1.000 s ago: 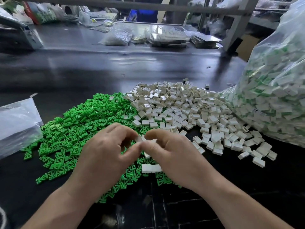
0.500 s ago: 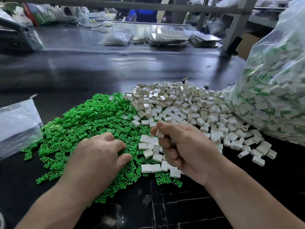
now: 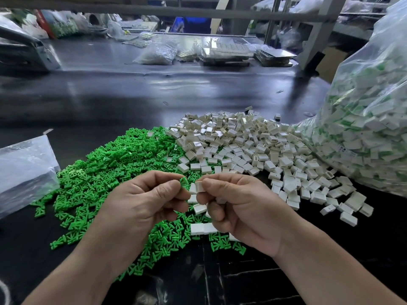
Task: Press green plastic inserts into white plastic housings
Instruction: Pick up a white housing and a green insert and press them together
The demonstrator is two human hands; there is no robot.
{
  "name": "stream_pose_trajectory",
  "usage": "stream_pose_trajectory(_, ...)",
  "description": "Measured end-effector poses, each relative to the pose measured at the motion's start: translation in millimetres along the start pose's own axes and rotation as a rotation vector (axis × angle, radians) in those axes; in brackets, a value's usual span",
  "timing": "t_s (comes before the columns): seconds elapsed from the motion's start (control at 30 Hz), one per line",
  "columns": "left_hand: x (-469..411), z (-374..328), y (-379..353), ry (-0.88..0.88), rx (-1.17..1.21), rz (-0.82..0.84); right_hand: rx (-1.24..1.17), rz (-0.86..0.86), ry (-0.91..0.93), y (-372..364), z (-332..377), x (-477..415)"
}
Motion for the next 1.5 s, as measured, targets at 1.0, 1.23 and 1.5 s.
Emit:
stream_pose_trajectory(1.0,8.9,-1.6,-12.7,-0.183,0.027,-0.058,0.123,0.017,0.171,-9.8,-0.3,4.5)
stream_pose_trajectory(1.23,11.6,-3.5,-13.0,-0.251,-0.041,-0.124,0.164,0.043,0.201,-11.8,-1.6,5.8)
stream_pose_trajectory(1.5,13.9,-0.9,-20.7,-0.257,0.071,-0.1,0.436,-0.015,0.314,-14.9,3.6,12.5)
Point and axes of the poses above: each hand's wrist, its own x-axis away from the middle knuckle, its own y-axis out of the back of the hand, z = x × y, the point moved 3 cm from there along -x, towards the middle knuckle, and after that the axes turned 4 degrees about -x, right-handed, at the moved point
